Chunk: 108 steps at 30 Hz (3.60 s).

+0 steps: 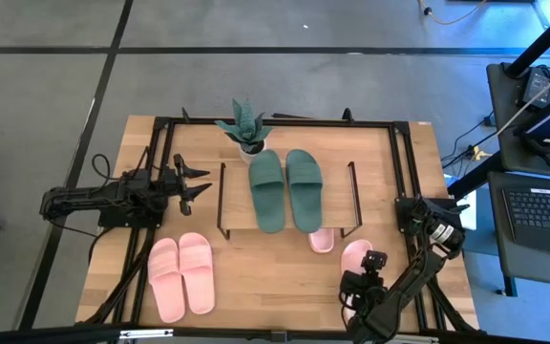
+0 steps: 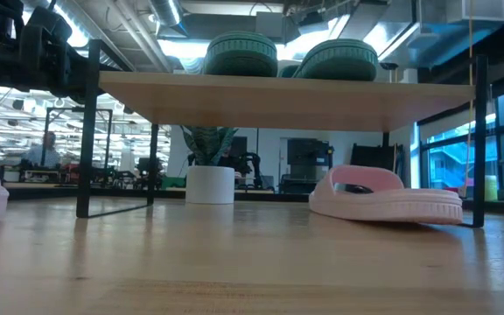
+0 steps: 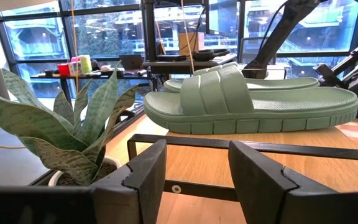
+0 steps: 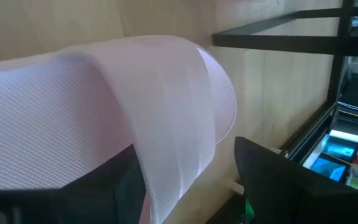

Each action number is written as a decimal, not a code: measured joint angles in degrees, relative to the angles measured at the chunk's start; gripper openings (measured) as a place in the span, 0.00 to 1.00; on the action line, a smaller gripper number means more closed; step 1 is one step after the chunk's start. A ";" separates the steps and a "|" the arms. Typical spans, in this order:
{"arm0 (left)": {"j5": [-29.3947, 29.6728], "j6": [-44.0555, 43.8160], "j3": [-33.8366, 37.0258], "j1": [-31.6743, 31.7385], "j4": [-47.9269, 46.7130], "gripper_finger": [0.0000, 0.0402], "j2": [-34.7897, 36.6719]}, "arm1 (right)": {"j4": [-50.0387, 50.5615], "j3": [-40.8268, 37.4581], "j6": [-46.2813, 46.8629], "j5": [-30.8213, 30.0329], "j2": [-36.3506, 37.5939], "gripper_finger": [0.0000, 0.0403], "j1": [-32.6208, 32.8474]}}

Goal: Pick and place slides into the shelf
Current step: Put the right pink slide under the shelf

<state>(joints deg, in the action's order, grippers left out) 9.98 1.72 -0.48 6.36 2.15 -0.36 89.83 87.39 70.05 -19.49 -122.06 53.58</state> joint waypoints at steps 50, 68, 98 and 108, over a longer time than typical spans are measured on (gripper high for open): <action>0.02 0.39 -0.01 0.00 0.00 0.41 -0.01 | -17.11 29.16 -28.12 -13.44 -2.25 0.03 -19.43; 0.00 0.37 0.01 -0.01 0.00 0.41 -0.02 | -12.19 29.05 -30.07 -16.38 -12.43 0.03 -24.04; -0.50 0.00 0.00 0.00 -0.05 0.41 -0.01 | -11.68 29.07 -29.85 -14.88 -13.18 0.16 -23.28; -0.50 -0.02 -0.01 0.00 -0.07 0.41 0.00 | -11.82 29.07 -29.80 -13.71 -13.18 0.16 -23.28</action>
<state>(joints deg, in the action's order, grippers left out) 9.47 1.69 -0.49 6.36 2.09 -0.36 78.02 116.46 40.25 -33.20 -135.24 30.30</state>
